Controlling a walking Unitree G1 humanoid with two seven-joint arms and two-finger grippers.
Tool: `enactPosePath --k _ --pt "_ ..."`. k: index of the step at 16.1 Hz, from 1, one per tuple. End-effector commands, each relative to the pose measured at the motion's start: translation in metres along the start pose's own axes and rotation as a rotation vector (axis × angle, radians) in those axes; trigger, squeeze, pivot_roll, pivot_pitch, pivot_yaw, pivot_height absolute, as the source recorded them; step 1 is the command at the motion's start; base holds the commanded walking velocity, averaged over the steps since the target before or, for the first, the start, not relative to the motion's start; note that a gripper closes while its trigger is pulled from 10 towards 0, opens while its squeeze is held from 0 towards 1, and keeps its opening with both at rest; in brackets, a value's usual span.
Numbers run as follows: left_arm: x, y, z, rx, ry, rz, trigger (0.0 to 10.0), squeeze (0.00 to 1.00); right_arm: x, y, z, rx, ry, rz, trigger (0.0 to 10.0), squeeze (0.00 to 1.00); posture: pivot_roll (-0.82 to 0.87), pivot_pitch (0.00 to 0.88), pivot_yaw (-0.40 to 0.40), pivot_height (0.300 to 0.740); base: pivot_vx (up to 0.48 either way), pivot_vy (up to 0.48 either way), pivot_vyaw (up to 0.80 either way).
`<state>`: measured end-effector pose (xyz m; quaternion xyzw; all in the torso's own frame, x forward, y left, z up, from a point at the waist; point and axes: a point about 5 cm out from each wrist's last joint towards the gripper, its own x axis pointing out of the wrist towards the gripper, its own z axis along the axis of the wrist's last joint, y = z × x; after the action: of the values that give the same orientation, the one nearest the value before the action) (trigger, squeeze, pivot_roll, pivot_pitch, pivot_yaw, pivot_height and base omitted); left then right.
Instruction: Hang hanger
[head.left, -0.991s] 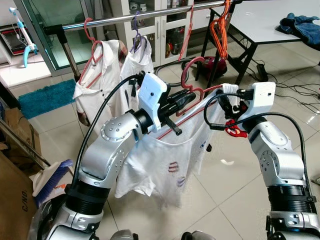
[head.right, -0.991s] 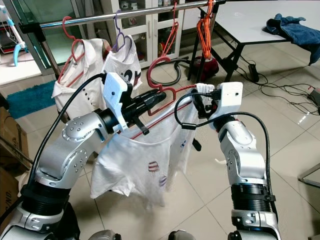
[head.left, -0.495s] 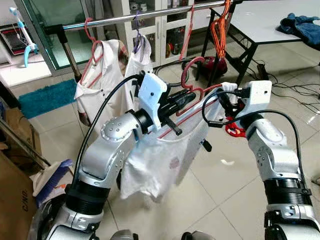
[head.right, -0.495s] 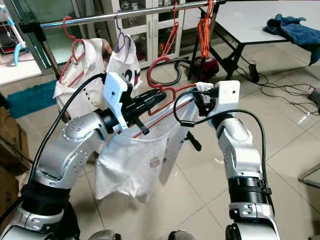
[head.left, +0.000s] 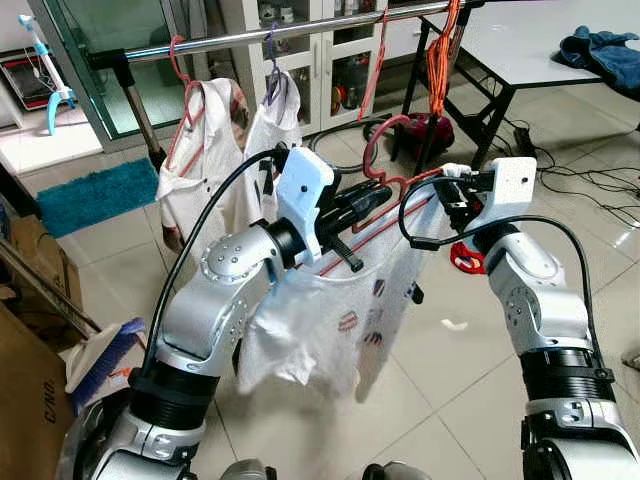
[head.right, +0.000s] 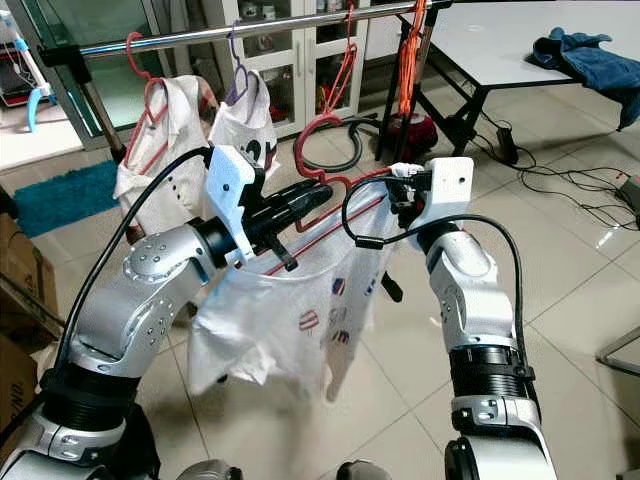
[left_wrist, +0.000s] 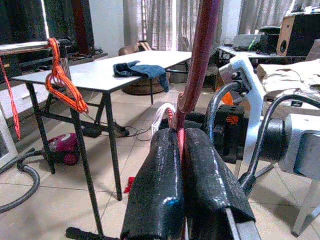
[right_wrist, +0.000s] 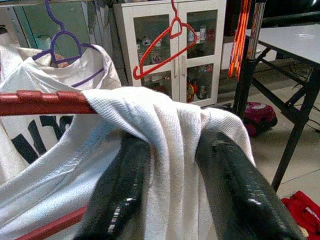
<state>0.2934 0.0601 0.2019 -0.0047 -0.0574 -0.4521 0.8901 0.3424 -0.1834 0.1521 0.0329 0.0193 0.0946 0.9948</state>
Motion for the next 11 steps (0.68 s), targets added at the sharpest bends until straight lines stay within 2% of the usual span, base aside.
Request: enactPosePath --k 1,4,5,6,11 --pt "0.001 -0.002 0.006 0.011 -0.021 -0.024 10.0 0.0 0.003 0.001 0.007 0.02 -0.033 0.002 0.0 0.0 0.03 0.0 0.014 0.74 0.0 0.0 0.0" --pt "0.002 -0.005 0.003 0.017 -0.008 -0.038 10.0 0.0 0.006 0.006 0.021 0.023 -0.074 0.037 0.0 0.0 0.04 0.0 0.012 0.74 0.0 0.0 0.0" --pt "0.002 -0.006 0.001 0.023 0.002 -0.048 10.0 0.0 0.007 0.005 0.035 0.025 -0.116 0.039 0.0 0.0 0.04 0.0 0.011 0.74 0.0 0.0 0.0" --pt "0.002 -0.007 0.001 0.023 0.004 -0.05 10.0 0.0 0.008 0.005 0.039 0.023 -0.129 0.036 0.0 0.0 0.04 0.0 0.011 0.74 0.0 0.0 0.0" --pt "0.003 -0.011 -0.001 0.025 0.015 -0.08 10.0 0.0 0.016 -0.015 0.058 -0.031 -0.184 -0.034 0.0 0.0 0.03 0.0 0.017 0.74 0.0 0.0 0.0"
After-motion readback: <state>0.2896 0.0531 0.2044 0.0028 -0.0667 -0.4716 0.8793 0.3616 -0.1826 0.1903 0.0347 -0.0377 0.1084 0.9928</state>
